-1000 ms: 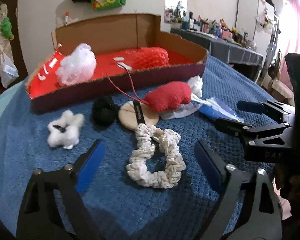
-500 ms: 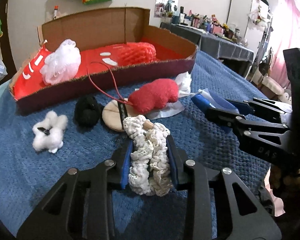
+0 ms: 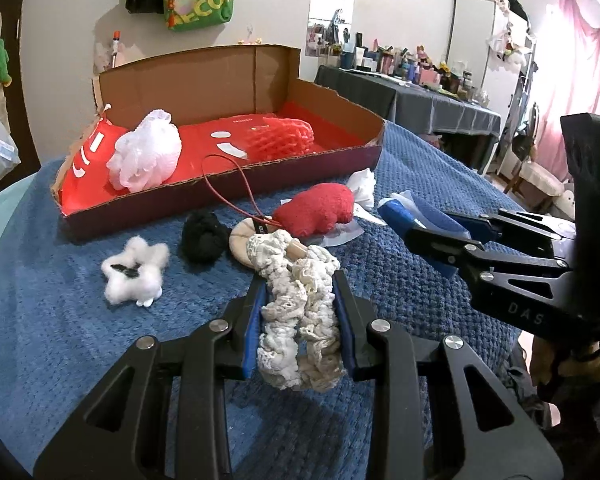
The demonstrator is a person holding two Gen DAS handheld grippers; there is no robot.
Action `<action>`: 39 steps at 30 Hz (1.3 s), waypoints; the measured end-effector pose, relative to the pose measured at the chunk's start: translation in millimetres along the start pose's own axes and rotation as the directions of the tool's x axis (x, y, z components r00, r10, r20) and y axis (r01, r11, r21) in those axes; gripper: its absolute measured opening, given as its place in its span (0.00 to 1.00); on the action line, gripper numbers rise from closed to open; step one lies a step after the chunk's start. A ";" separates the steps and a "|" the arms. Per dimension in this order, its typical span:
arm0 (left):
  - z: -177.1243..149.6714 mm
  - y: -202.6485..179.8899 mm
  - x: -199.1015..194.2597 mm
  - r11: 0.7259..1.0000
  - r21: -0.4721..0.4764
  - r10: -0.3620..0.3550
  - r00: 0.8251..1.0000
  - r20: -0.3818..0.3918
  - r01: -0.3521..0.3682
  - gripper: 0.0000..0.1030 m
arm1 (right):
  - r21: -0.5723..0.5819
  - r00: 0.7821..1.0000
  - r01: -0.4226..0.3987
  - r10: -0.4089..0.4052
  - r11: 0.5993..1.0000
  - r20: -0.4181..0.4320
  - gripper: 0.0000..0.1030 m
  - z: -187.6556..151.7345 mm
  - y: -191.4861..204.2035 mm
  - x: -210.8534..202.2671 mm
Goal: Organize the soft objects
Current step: 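Grasp the cream scrunchie with the left tool while the right tool grasps the blue cloth, then carry scrunchie and blue cloth into the box and open both tools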
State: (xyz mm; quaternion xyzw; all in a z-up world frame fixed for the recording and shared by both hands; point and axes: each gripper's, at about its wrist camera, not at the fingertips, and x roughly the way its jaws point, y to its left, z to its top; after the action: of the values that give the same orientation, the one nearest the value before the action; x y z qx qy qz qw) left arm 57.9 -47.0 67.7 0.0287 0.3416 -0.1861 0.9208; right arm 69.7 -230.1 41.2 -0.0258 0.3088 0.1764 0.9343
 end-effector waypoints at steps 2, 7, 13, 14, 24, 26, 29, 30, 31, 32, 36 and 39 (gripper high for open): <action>-0.6 1.4 -0.8 1.000 -0.002 0.000 1.000 0.001 0.000 0.29 | 0.004 1.000 0.000 0.000 1.000 0.003 0.32 -0.6 1.5 -0.9; -1.3 3.3 -3.0 1.000 -0.006 -0.001 1.000 0.005 0.001 0.29 | 0.012 1.000 0.002 -0.002 1.000 -0.001 0.32 -2.8 3.4 -0.2; 14.1 6.7 -7.1 1.000 -0.007 0.002 1.000 0.031 -0.002 0.29 | 0.014 1.000 -0.002 0.002 1.000 0.011 0.32 0.6 3.2 -1.6; 22.6 9.0 -8.2 1.000 -0.009 0.000 0.999 0.043 0.000 0.29 | 0.011 1.000 -0.001 0.001 1.000 0.017 0.32 4.1 2.9 -2.6; 115.3 34.0 30.3 0.998 0.058 0.003 0.999 0.044 -0.005 0.29 | -0.037 0.995 -0.002 0.006 0.999 0.101 0.32 96.3 -10.6 13.0; 133.5 40.9 52.7 0.997 0.076 0.011 1.000 0.000 -0.011 0.29 | -0.059 0.996 0.012 -0.006 0.998 0.094 0.32 118.2 -14.9 27.5; 150.1 51.7 81.9 0.997 0.072 0.013 0.997 -0.080 -0.007 0.29 | -0.073 1.000 0.012 -0.011 0.997 0.015 0.32 149.7 -25.9 64.5; 154.4 54.1 90.9 0.996 0.081 0.029 0.995 -0.100 -0.021 0.29 | -0.068 1.000 0.012 -0.013 0.998 -0.012 0.32 156.4 -29.3 74.9; 157.6 56.4 98.9 0.996 0.087 0.043 0.992 -0.116 -0.033 0.29 | -0.063 0.999 0.004 -0.007 0.998 -0.052 0.32 164.1 -33.8 88.7; 160.9 58.2 107.4 0.995 0.094 0.048 0.989 -0.140 -0.035 0.29 | -0.057 0.997 -0.006 0.002 0.998 -0.080 0.32 169.2 -36.6 98.6; 165.6 66.0 133.1 0.997 0.075 0.032 0.971 -0.236 -0.014 0.29 | -0.063 0.983 -0.001 -0.010 0.998 -0.185 0.32 184.4 -43.3 135.2; 165.7 68.0 149.4 0.996 0.084 0.055 0.957 -0.283 -0.033 0.29 | -0.068 0.967 -0.005 -0.012 0.998 -0.254 0.32 189.5 -43.3 154.5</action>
State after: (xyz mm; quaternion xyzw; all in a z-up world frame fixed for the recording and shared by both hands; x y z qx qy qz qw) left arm 289.2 -61.9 93.9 0.0987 0.4626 -0.1726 0.8640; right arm 307.7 -192.4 101.1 -0.0804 0.4196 0.1805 0.8859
